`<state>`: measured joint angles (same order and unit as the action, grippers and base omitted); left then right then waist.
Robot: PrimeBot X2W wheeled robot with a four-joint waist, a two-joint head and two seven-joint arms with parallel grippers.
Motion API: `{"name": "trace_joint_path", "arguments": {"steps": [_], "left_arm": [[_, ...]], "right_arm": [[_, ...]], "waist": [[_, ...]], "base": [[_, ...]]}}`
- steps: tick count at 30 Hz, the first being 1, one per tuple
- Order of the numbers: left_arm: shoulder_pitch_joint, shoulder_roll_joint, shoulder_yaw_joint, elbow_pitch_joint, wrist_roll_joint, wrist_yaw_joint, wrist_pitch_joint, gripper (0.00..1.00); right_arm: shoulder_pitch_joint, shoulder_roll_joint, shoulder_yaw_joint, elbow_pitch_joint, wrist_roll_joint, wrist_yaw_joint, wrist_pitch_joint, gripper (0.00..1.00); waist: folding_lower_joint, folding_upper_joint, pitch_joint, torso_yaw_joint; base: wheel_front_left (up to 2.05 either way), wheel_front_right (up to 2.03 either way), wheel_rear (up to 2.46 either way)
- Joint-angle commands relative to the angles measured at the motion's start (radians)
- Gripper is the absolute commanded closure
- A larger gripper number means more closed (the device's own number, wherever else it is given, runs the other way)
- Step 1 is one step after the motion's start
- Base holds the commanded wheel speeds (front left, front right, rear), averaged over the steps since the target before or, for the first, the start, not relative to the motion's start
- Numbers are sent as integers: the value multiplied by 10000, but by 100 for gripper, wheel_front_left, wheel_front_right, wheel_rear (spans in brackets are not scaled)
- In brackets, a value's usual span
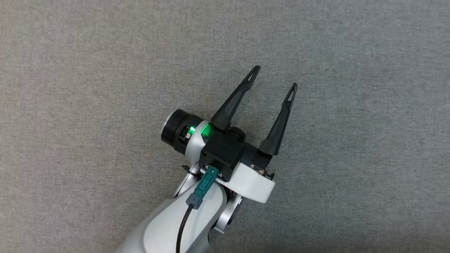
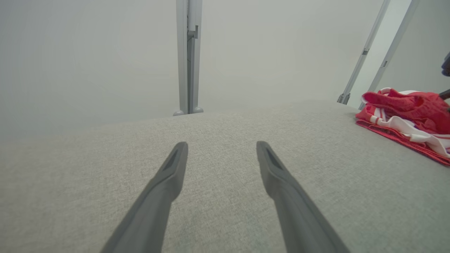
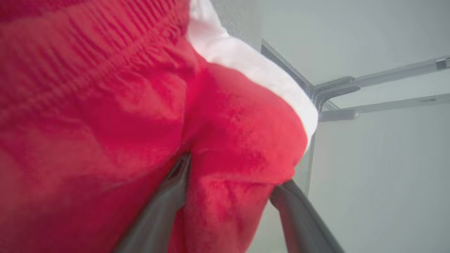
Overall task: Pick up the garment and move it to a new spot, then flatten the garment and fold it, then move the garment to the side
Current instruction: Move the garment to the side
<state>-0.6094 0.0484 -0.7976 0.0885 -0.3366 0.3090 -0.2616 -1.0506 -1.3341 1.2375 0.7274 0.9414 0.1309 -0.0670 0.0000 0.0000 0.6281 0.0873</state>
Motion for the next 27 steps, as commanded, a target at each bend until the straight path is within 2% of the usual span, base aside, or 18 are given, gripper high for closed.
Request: {"name": "trace_joint_path", "arguments": {"steps": [1,8,15,19,23,26,27], "left_arm": [[132,48,127,45,39,-80,-36,0],[574,48,424,96,105,-198,-36,0],[1410,51,1118,49,21,-410,-34,0],[1946,54,1869,-134,-139,-405,-37,0],[2534,43,2651,-356,-77,-565,-36,0],[2870,51,3148,-396,128,-718,-36,0],[2999,51,3343,-449,165,-718,-36,0]], "right_arm": [[-253,96,51,237,-88,-4,153,0],[-744,455,122,689,-336,-4,306,0],[-1325,1369,-86,739,-27,-3,-219,0],[-1310,2180,-500,144,937,-3,-1052,0],[-1076,2738,-654,-720,1041,-3,-1794,0],[-796,3217,-1267,-1290,1189,-3,-1981,0],[-753,3387,-1758,-1529,1106,-3,-1997,0]], "waist": [[0,0,-310,-102],[0,0,-1073,-209],[0,0,-2120,-341],[0,0,-2713,-418],[0,0,-3243,-417],[0,0,-3606,-346],[0,0,-3716,-328]], "base": [[0,0,0],[0,0,0],[0,0,0],[0,0,0],[0,0,0],[0,0,0],[0,0,0]]}}
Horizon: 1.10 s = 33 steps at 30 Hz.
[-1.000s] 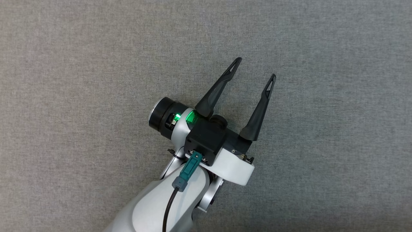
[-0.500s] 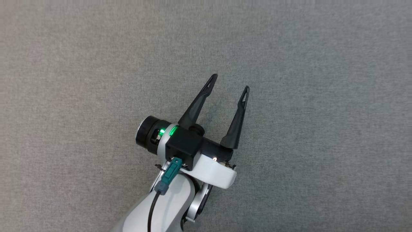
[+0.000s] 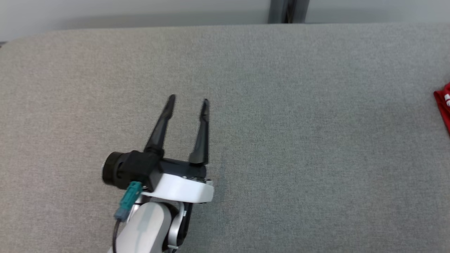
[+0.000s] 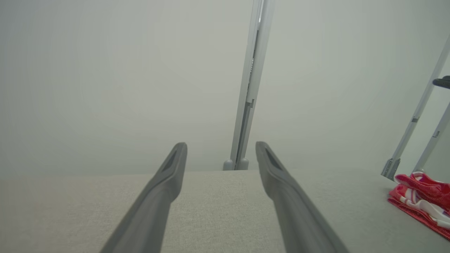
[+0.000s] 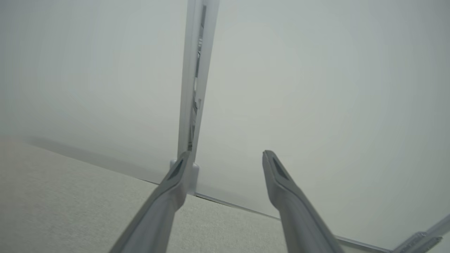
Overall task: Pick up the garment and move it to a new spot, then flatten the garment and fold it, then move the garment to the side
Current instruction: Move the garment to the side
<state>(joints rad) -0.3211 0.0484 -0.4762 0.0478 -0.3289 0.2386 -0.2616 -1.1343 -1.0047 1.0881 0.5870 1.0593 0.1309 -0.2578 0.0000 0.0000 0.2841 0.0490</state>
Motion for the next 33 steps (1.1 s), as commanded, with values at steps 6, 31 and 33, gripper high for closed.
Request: {"name": "trace_joint_path", "arguments": {"steps": [6,31,33], "left_arm": [[853,43,1105,-318,327,-244,-36,0],[2736,45,1942,-239,604,-666,-36,0],[2744,47,1928,-235,607,-706,-36,0]], "right_arm": [[2256,1434,-3529,-1387,-1438,-3,-79,0],[9474,6904,-9435,-4294,-7555,-3,-82,0],[9563,7012,-9450,-4298,-7611,-3,-82,0]], "waist": [[0,0,-839,236],[0,0,-1994,794],[0,0,-1994,797]], "base": [[0,0,0],[0,0,0],[0,0,0]]}}
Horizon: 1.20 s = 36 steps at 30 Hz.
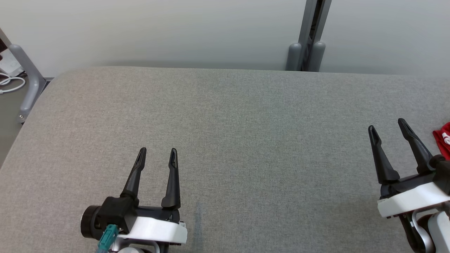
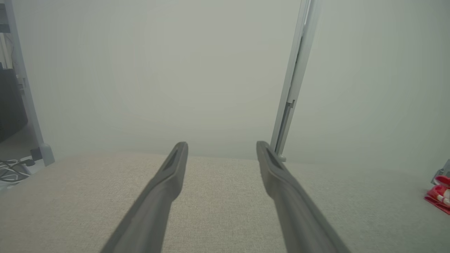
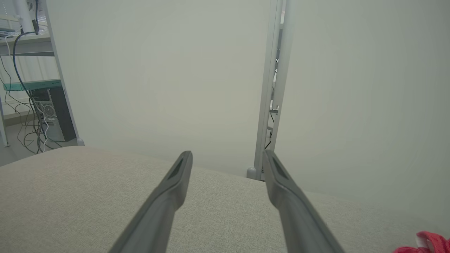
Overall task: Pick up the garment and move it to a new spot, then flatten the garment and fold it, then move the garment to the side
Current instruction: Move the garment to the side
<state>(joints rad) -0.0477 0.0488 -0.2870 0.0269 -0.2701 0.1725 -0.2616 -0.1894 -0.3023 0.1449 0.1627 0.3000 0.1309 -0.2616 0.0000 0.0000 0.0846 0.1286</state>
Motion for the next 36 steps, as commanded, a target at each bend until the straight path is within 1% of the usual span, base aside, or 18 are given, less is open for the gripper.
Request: {"name": "trace_joint_path", "arguments": {"steps": [1,5,11,17,19,25,27,36], "left_arm": [[0,44,37,-28,13,-65,-36,0],[-24,43,23,-22,-86,-137,-36,0],[-43,41,-50,75,80,-212,-36,0],[-115,43,-72,50,239,-64,-36,0],[-72,43,-46,72,130,51,-36,0],[-110,41,-79,23,96,150,-36,0],[-59,43,-105,219,23,214,-36,0],[-250,43,-123,408,-132,252,-36,0]], "right_arm": [[144,19,-25,-60,-31,-3,-44,0],[170,94,-44,-86,-92,-3,-44,0],[217,103,-17,-43,-105,-3,-44,0],[235,142,-59,-5,-134,-3,-45,0],[226,167,-94,-2,-147,-3,-45,0],[237,156,-143,18,-66,-3,-45,0],[261,209,-206,59,53,-3,-45,0],[301,162,-187,90,356,-3,-45,0]], "waist": [[0,0,1,1],[0,0,-9,-7],[0,0,-21,-44],[0,0,-3,-68],[0,0,10,-75],[0,0,61,-66],[0,0,77,-66],[0,0,187,-71]], "base": [[0,0,0],[0,0,0],[0,0,0],[0,0,0],[0,0,0],[0,0,0],[0,0,0],[0,0,0]]}}
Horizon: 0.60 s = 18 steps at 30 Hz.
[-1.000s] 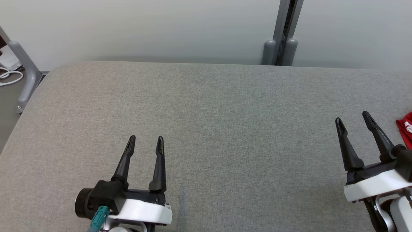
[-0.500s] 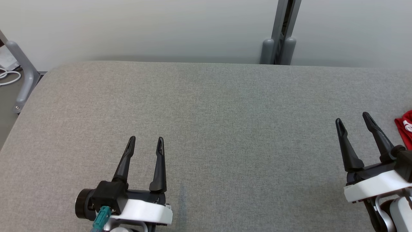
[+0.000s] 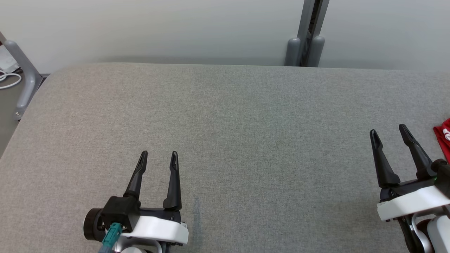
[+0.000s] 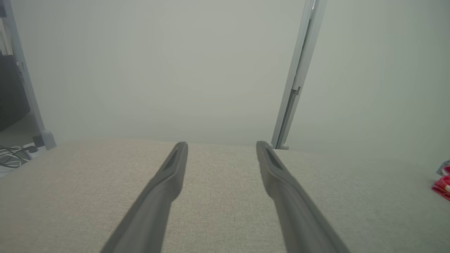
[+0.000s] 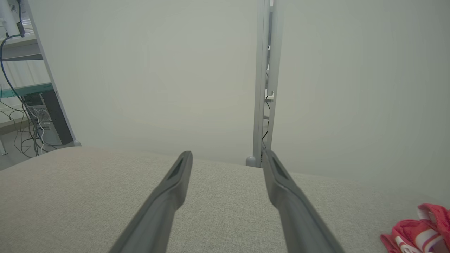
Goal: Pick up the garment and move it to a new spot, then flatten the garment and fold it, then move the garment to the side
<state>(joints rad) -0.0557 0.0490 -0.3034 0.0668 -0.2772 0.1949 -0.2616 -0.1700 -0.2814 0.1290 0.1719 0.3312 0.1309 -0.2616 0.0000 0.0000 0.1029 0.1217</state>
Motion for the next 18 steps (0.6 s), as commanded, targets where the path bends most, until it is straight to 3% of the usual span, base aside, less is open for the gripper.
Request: {"name": "trace_joint_path", "arguments": {"steps": [1,8,18], "left_arm": [[-185,41,58,21,-94,5,-36,0],[-146,42,141,203,-580,-451,-36,0],[-6,39,403,128,-1127,-705,-36,0]], "right_arm": [[92,-56,-19,3,47,-3,-45,0],[31,-89,21,46,63,-3,-45,0],[49,-112,61,-1,-45,-3,-45,0]], "waist": [[0,0,14,-4],[0,0,36,-19],[0,0,7,8]], "base": [[0,0,0],[0,0,0],[0,0,0]]}}
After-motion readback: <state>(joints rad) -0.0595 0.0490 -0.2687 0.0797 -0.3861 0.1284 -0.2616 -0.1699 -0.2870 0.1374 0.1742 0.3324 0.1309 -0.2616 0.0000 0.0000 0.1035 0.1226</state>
